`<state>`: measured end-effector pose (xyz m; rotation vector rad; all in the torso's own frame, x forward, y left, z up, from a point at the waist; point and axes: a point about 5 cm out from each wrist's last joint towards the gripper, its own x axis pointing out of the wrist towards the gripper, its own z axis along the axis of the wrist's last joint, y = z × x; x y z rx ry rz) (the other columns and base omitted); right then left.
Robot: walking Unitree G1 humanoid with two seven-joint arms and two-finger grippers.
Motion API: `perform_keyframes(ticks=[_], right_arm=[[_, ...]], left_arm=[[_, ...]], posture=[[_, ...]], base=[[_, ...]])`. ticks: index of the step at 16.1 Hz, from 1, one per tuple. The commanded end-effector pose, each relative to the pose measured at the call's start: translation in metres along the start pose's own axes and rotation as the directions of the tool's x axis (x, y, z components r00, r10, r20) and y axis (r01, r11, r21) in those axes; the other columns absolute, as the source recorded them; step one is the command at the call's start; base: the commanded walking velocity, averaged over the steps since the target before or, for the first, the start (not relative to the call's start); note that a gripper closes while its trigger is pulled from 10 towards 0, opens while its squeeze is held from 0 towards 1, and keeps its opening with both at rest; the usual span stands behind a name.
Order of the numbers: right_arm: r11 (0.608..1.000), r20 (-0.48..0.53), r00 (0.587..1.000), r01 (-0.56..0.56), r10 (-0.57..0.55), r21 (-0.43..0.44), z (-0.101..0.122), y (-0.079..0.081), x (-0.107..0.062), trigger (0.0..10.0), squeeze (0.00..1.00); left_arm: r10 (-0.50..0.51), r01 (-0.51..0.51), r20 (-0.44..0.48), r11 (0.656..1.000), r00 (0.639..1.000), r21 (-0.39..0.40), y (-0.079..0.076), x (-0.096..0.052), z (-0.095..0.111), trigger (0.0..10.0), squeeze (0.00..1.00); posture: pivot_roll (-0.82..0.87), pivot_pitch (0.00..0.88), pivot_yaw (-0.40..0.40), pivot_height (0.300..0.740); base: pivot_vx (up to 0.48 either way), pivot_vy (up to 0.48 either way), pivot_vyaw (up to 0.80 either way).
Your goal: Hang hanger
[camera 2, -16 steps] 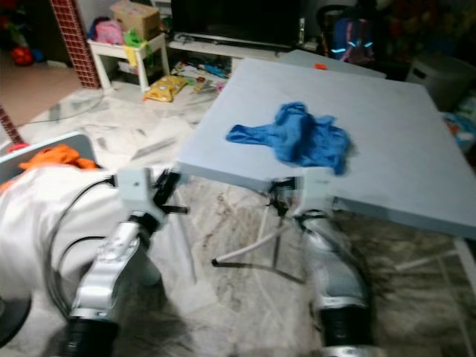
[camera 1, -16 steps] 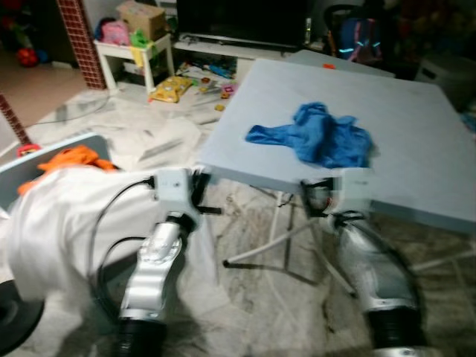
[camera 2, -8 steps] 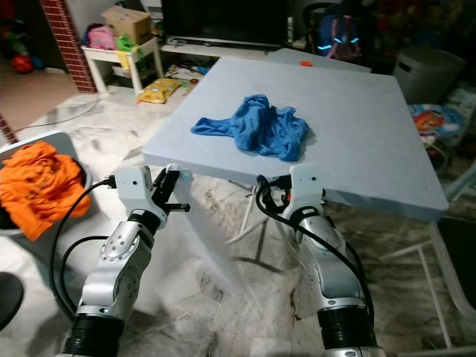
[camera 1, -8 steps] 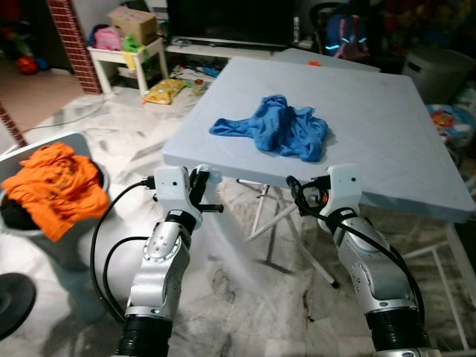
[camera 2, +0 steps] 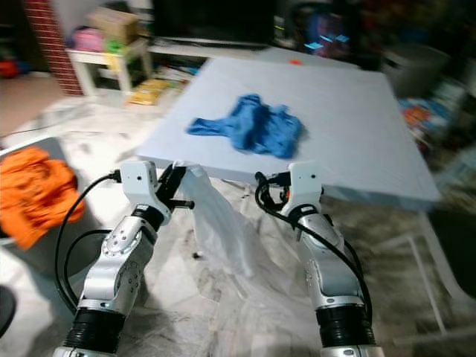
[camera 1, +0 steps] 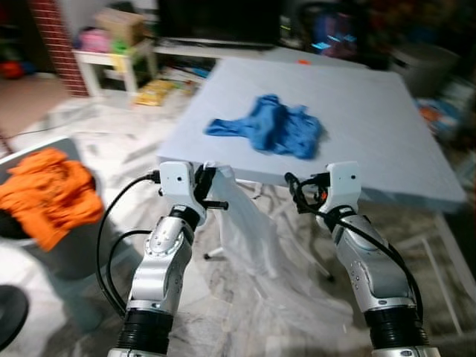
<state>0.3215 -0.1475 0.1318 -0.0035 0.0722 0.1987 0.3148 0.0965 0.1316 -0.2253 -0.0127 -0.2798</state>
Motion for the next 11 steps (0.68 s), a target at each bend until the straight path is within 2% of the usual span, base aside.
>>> perform_keyframes(ticks=[1,7,9,11], right_arm=[[1.0,0.007,1.0,0.007,-0.007,0.004,0.003,-0.002,0.001,10.0,0.0],[0.999,0.0,0.999,0.048,-0.048,-0.017,0.003,-0.007,0.004,10.0,0.0],[0.998,-0.001,0.998,0.066,-0.066,-0.022,0.003,-0.009,0.005,10.0,0.0],[0.995,0.004,0.995,0.095,-0.095,-0.022,0.004,-0.012,0.005,10.0,0.0]], left_arm=[[-0.004,0.004,0.008,1.0,1.0,-0.002,0.001,0.003,0.004,10.0,0.0],[-0.044,0.044,-0.027,0.999,0.999,-0.019,-0.002,0.002,-0.002,10.0,0.0],[-0.029,0.029,-0.036,1.0,0.999,0.001,-0.001,0.002,-0.004,10.0,0.0],[-0.028,0.027,-0.046,1.0,0.999,-0.011,0.0,0.002,-0.004,10.0,0.0]], posture=[[-0.18,0.0,-0.017,0.74],[-0.17,0.0,-0.024,0.74],[-0.17,0.0,-0.024,0.74],[-0.17,0.0,-0.024,0.74]], base=[[0.0,0.0,-0.77],[0.0,0.0,-0.77],[0.0,0.0,-0.77],[0.0,0.0,-0.77]])
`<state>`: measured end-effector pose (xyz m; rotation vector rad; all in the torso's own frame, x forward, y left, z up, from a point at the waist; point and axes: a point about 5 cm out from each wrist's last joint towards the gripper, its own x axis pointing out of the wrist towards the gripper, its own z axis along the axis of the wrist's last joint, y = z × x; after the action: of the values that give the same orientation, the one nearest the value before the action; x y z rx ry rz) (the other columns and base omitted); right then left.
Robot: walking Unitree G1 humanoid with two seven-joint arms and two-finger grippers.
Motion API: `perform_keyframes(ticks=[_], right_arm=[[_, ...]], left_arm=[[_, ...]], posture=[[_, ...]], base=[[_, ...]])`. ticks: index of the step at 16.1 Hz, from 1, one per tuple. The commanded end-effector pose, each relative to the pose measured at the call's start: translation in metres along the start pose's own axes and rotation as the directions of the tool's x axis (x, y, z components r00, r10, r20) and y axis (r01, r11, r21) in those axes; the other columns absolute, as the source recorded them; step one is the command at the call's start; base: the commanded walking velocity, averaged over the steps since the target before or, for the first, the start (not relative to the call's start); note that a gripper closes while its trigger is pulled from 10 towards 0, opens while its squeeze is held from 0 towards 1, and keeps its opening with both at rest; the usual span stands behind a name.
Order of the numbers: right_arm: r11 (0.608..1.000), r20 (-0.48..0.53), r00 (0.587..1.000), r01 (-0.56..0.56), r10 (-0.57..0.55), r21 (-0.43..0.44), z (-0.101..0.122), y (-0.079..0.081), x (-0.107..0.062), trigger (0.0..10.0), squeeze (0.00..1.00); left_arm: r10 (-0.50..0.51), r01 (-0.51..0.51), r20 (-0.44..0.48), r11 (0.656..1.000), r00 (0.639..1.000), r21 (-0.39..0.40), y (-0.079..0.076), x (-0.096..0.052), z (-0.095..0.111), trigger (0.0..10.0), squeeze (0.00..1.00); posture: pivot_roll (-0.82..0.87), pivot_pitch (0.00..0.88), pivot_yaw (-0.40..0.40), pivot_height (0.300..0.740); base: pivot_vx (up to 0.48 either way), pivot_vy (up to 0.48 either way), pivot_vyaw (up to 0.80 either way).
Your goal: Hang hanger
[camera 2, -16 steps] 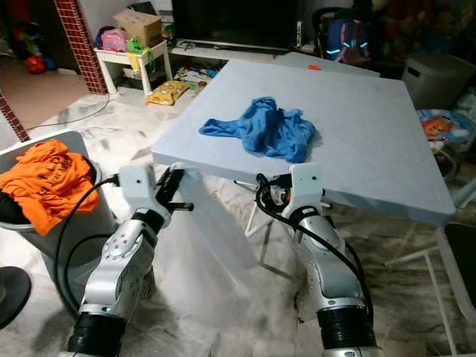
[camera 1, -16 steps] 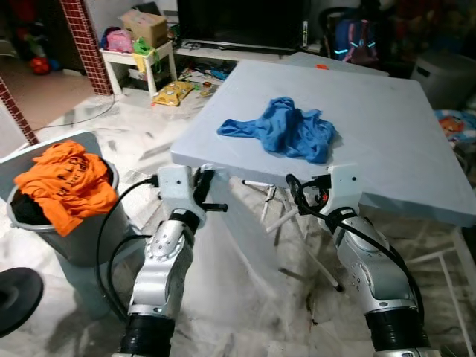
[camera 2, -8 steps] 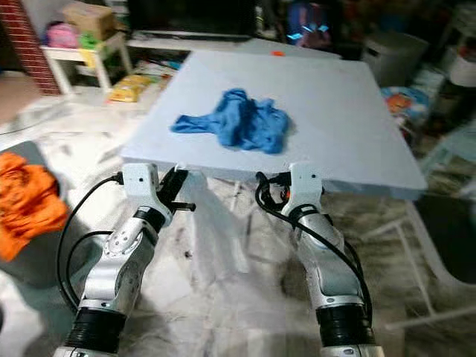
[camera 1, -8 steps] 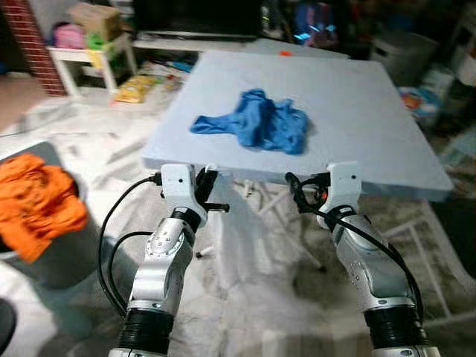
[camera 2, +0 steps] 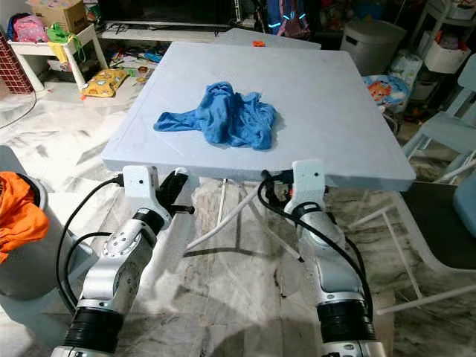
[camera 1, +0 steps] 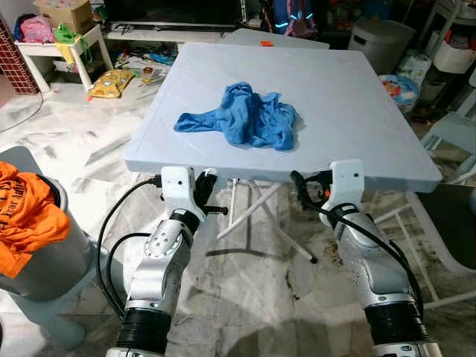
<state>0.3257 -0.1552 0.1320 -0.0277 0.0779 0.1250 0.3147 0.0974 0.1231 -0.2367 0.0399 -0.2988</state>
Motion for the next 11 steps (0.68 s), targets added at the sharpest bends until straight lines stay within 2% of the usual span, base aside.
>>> perform_keyframes(ticks=[1,4,6,9,11], right_arm=[[1.0,0.011,1.0,0.028,-0.028,0.0,0.0038,-0.0042,0.0024,10.0,0.0],[0.999,0.009,0.999,0.032,-0.032,0.005,0.0032,-0.0047,0.0028,10.0,0.0],[0.999,0.011,0.999,0.036,-0.036,0.011,0.003,-0.0048,0.0027,10.0,0.0],[0.999,0.015,0.999,0.042,-0.042,0.015,0.0036,-0.005,0.0031,10.0,0.0],[0.999,0.009,0.999,0.046,-0.046,0.018,0.0031,-0.0057,0.0036,10.0,0.0]], left_arm=[[-0.014,0.014,0.003,1.0,1.0,0.005,-0.0028,0.0023,0.0037,10.0,0.0],[-0.013,0.013,-0.002,1.0,1.0,0.002,-0.0021,0.0019,0.0027,10.0,0.0],[-0.013,0.013,-0.006,1.0,1.0,-0.002,-0.0022,0.0022,0.0027,10.0,0.0],[-0.014,0.014,-0.005,1.0,1.0,-0.002,-0.0028,0.0027,0.0029,10.0,0.0],[-0.016,0.016,-0.007,1.0,1.0,-0.002,-0.0037,0.0029,0.0029,10.0,0.0]], posture=[[-0.17,0.0,-0.024,0.74],[-0.17,0.0,-0.022,0.74],[-0.17,0.0,-0.021,0.74],[-0.17,0.0,-0.02,0.74],[-0.18,0.0,-0.019,0.74]], base=[[0.0,0.0,-0.77],[0.0,0.0,-0.77],[0.0,0.0,-0.42],[0.0,0.255,0.0],[0.0,0.259,-0.66]])
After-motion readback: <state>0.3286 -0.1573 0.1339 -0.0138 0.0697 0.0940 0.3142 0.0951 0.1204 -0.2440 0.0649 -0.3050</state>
